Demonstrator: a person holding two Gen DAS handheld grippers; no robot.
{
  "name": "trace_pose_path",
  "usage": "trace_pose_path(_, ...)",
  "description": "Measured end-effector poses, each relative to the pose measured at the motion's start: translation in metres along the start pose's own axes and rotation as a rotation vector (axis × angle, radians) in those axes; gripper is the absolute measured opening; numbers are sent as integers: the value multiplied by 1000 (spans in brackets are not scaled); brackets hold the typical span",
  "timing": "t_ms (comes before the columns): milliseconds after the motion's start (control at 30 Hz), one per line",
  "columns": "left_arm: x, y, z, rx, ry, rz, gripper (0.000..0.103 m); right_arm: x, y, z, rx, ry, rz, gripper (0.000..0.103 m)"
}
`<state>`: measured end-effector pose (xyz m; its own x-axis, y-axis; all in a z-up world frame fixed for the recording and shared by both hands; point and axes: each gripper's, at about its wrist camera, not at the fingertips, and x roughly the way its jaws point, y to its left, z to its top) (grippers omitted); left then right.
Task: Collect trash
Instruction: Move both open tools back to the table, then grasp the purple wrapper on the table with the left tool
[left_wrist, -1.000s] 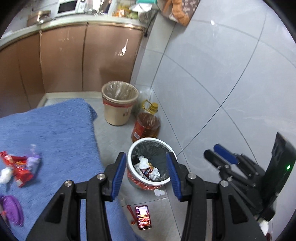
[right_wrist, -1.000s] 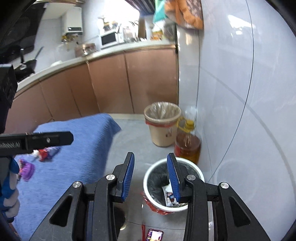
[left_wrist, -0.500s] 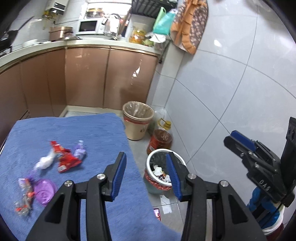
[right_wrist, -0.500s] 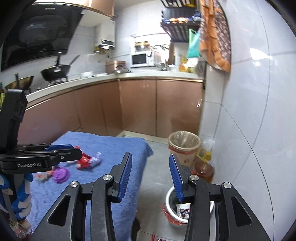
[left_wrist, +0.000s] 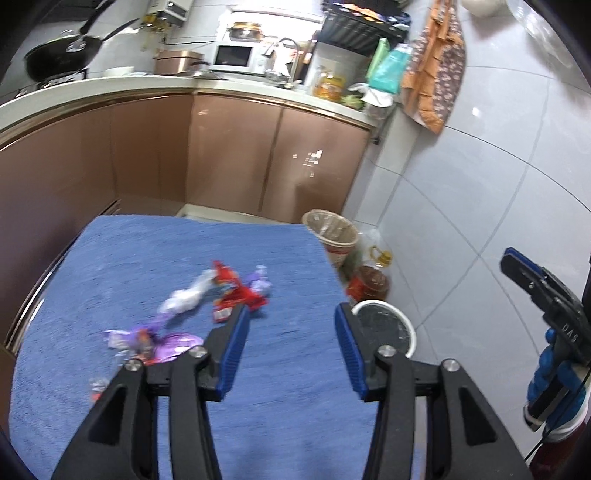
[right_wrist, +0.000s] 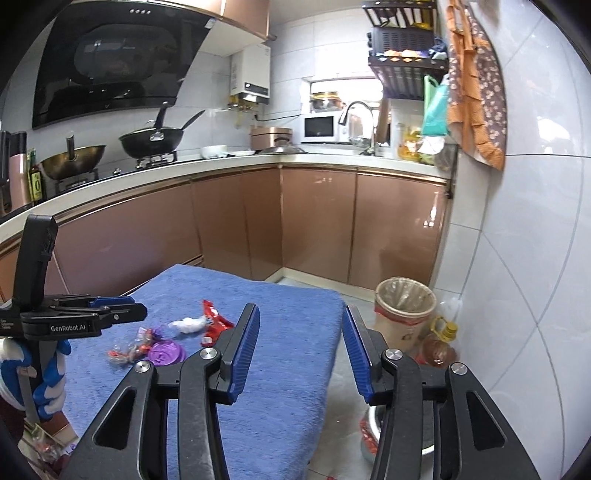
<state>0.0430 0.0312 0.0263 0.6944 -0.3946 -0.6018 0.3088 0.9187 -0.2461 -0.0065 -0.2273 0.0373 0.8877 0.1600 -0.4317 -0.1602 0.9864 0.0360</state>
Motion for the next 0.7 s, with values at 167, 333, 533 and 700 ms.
trace_pose_path(167, -2, 57, -4, -32, 17, 50, 50, 22, 13, -3, -10, 34, 39, 46)
trace_pose_path(333, 3, 97, -8, -31, 51, 85, 50, 54, 27, -9, -22, 81, 89, 46)
trace_pose_path(533, 24, 124, -16, -2, 112, 101, 50, 94, 42, -19, -25, 138, 165, 46)
trace_pose_path(700, 61, 123, -27, 48, 193, 91, 50, 128, 56, -34, -33, 195, 218, 47)
